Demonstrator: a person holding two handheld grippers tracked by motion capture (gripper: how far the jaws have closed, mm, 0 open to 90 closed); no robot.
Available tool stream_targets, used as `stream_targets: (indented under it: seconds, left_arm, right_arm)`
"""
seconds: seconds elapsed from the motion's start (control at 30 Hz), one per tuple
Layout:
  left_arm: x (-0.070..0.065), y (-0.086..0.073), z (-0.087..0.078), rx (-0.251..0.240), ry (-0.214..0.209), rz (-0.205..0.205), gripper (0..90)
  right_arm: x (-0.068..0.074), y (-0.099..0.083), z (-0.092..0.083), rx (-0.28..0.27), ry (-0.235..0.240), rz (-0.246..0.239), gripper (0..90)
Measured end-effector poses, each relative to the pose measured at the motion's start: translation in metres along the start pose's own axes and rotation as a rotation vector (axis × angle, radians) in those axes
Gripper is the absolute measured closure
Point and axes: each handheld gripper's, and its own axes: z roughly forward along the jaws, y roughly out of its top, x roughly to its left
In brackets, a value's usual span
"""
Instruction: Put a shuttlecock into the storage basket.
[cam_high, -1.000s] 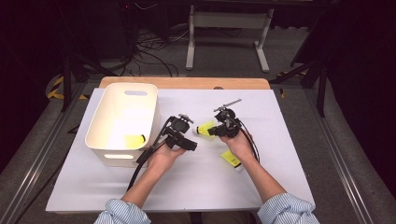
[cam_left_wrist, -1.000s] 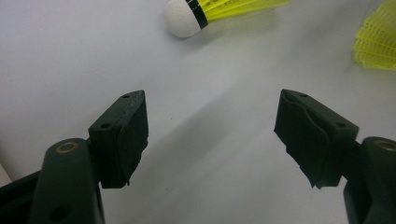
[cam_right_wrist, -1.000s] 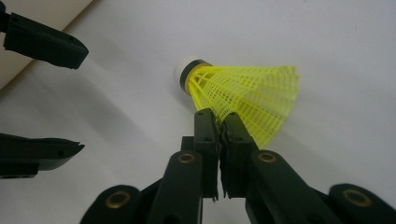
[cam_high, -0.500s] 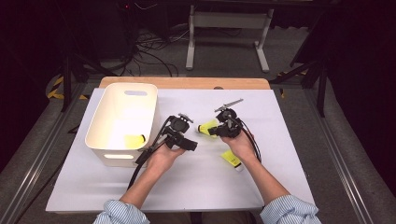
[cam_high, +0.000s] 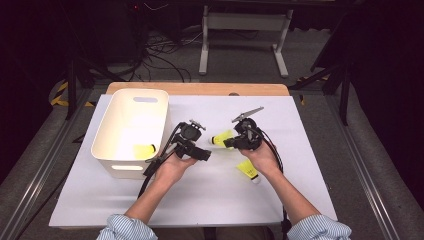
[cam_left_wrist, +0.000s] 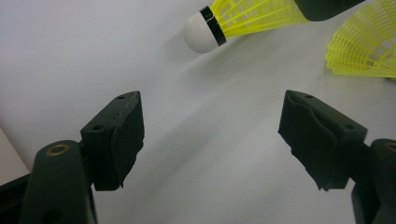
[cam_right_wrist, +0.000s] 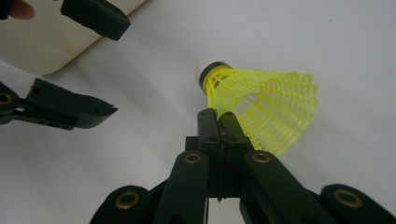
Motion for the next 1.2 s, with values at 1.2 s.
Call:
stream_targets:
  seconds: [1.2]
  left_arm:
    - [-0.01, 0.004, 0.013, 0.025, -0.043, 0.106, 16.8]
  right_arm:
    - [0.022, -0.007, -0.014, -0.001, 0.142, -0.079, 90.0]
